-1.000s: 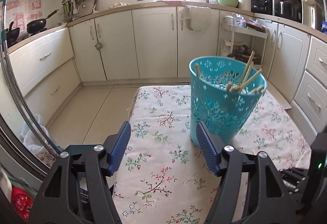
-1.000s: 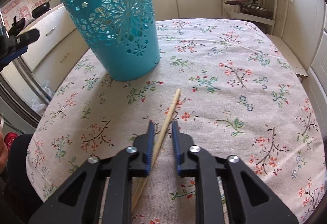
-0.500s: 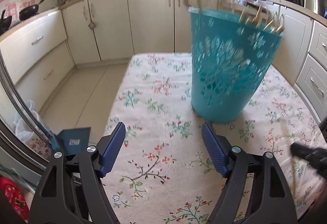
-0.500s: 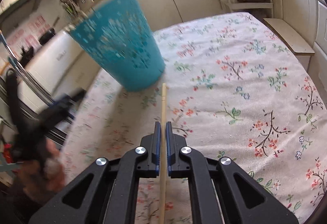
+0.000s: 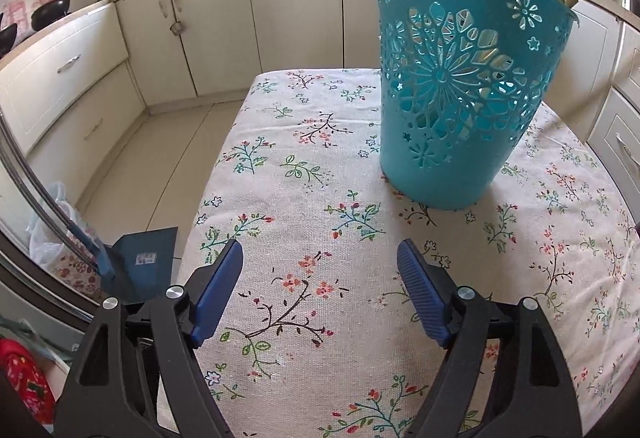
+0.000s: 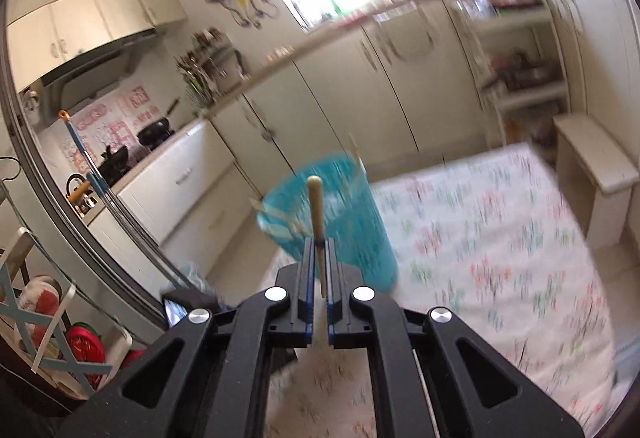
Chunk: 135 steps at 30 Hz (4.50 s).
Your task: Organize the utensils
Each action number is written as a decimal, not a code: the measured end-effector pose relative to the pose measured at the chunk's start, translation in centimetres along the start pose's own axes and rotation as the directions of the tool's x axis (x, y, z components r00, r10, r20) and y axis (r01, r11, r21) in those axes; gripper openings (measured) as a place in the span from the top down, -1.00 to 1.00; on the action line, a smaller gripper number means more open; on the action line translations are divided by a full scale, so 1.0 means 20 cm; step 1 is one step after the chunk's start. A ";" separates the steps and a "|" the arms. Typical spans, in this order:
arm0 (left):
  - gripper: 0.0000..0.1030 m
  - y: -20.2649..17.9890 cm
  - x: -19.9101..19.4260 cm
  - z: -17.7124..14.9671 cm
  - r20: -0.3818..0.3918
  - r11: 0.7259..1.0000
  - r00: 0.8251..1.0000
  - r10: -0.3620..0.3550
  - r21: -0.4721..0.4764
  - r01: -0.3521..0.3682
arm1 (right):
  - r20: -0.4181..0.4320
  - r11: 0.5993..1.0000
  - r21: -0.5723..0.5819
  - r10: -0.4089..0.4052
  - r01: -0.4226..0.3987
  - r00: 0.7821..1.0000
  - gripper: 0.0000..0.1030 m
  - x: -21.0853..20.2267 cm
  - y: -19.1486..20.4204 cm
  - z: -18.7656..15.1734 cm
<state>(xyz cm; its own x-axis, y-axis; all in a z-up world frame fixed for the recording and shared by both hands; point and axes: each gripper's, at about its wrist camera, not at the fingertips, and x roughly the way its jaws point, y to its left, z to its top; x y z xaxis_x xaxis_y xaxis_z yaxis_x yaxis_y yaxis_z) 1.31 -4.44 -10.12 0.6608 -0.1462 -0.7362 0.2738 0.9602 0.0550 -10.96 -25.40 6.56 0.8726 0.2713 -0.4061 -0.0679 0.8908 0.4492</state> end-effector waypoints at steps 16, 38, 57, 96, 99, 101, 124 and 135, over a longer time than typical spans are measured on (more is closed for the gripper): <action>-0.48 0.02 0.02 0.01 -0.011 1.000 1.000 -0.015 -0.010 0.015 | 0.114 0.981 -0.190 -0.029 0.051 0.993 0.91 0.23 0.22 0.46; -0.54 -0.01 0.05 0.01 -0.042 1.000 0.999 0.008 0.016 -0.007 | -0.335 0.802 -0.359 -0.588 0.477 0.737 0.12 0.50 -0.91 -0.19; -0.58 -0.03 0.07 0.02 -0.059 0.999 0.998 0.020 0.030 -0.018 | -0.141 0.997 0.069 -0.036 0.046 0.989 0.89 0.23 -0.53 0.21; -0.85 0.00 -1.29 0.04 0.230 0.997 0.973 -0.012 -0.073 0.029 | -0.014 0.980 -0.032 -0.199 0.198 0.980 -0.85 -0.49 0.31 -0.21; -0.85 -0.04 -1.50 -0.01 0.292 0.998 0.956 0.039 -0.059 -0.022 | 0.051 0.978 -0.064 -0.193 0.196 0.980 -0.86 -0.64 0.41 -0.21; -0.85 -0.05 -1.63 -0.05 0.316 0.997 0.947 0.066 -0.065 -0.048 | 0.085 0.977 -0.083 -0.188 0.195 0.978 -0.86 -0.72 0.48 -0.22; -0.85 -0.12 -2.14 -0.42 0.294 0.998 0.954 0.048 -0.046 -0.036 | 0.173 0.977 -0.083 -0.181 0.197 0.968 -0.86 -1.23 0.69 -0.64; -0.85 -0.10 -2.20 -0.45 0.323 0.996 0.942 0.091 -0.049 -0.079 | 0.196 0.978 -0.091 -0.169 0.190 0.966 -0.86 -1.28 0.73 -0.66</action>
<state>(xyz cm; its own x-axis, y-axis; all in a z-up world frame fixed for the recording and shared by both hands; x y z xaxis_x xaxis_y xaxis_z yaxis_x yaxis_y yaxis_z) -34.61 2.17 16.04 0.8730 -0.1272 -0.4709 0.1858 0.9793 0.0800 -40.58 -14.46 13.07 0.9493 0.0399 -0.3119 0.0550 0.9556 0.2895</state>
